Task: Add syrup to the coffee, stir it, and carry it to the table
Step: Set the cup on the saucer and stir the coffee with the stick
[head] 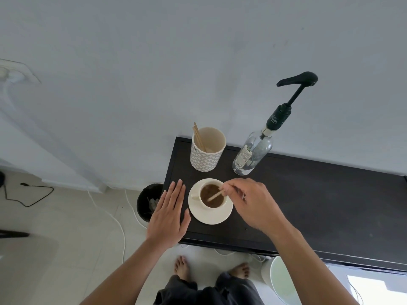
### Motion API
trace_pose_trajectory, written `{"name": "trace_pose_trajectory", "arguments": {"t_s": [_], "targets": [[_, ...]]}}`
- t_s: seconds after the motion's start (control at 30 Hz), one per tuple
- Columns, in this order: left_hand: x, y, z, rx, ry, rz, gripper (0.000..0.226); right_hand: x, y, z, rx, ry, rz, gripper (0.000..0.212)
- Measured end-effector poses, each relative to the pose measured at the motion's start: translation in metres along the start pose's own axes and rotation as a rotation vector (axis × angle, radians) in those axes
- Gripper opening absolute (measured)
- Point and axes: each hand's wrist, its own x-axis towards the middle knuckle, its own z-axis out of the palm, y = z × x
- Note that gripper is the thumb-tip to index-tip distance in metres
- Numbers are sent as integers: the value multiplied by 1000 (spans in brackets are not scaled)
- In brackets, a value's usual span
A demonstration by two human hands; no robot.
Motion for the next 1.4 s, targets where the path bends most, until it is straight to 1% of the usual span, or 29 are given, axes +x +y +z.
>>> {"name": "trace_pose_trajectory", "arguments": {"t_s": [0.13,0.17,0.23,0.27,0.33,0.37,0.4,0.5,0.57,0.6,0.63,0.7,0.77,0.8,0.9,0.97,1.03,1.1,1.17,1.2,1.33,1.4], "targets": [[-1,0,-1,10,0,-9,76,3,8,-4,-237,107,60,24],[-1,1,-1,11,2,-7,76,3,8,-3,-245,136,76,24],[-2,0,0,9,6,-2,76,3,4,-1,-159,159,60,22],[-1,0,1,8,6,-1,76,3,2,0,-92,129,38,21],[-1,0,1,2,7,-4,77,2,-4,1,-2,5,20,23],[-1,0,1,-1,6,-6,77,2,-5,1,-1,-37,25,23],[-1,0,1,-3,6,-8,77,2,-5,0,-35,-39,26,22],[-1,0,0,10,9,-6,77,4,0,-3,-221,87,44,21],[-2,0,-1,11,12,-3,77,5,1,-2,-250,153,66,22],[-2,0,-1,11,14,-2,77,5,1,-1,-216,157,56,21],[-3,1,-1,12,15,-1,77,5,0,1,-156,131,38,21],[-2,1,-2,10,21,2,77,3,-3,3,-45,14,2,23],[-1,1,-2,4,31,5,77,1,-2,3,-18,-57,13,25],[-1,1,-2,4,34,5,77,1,0,2,-39,-42,34,25],[-2,0,-1,14,35,6,77,5,9,-2,-205,99,110,23],[-2,0,0,11,35,5,77,7,9,-2,-207,155,120,23],[-1,0,1,10,37,5,77,7,5,0,-118,116,58,22],[-1,-1,2,11,35,4,77,6,1,0,-51,-18,-11,24],[-1,-1,2,11,30,1,78,5,1,-1,-56,-125,-37,27],[-1,-2,3,13,27,1,78,5,3,-2,-74,-127,-27,27],[-1,-1,4,20,27,1,78,9,14,-8,-195,53,71,23],[-1,-1,3,10,32,3,78,10,12,-8,-184,99,41,23]]}}
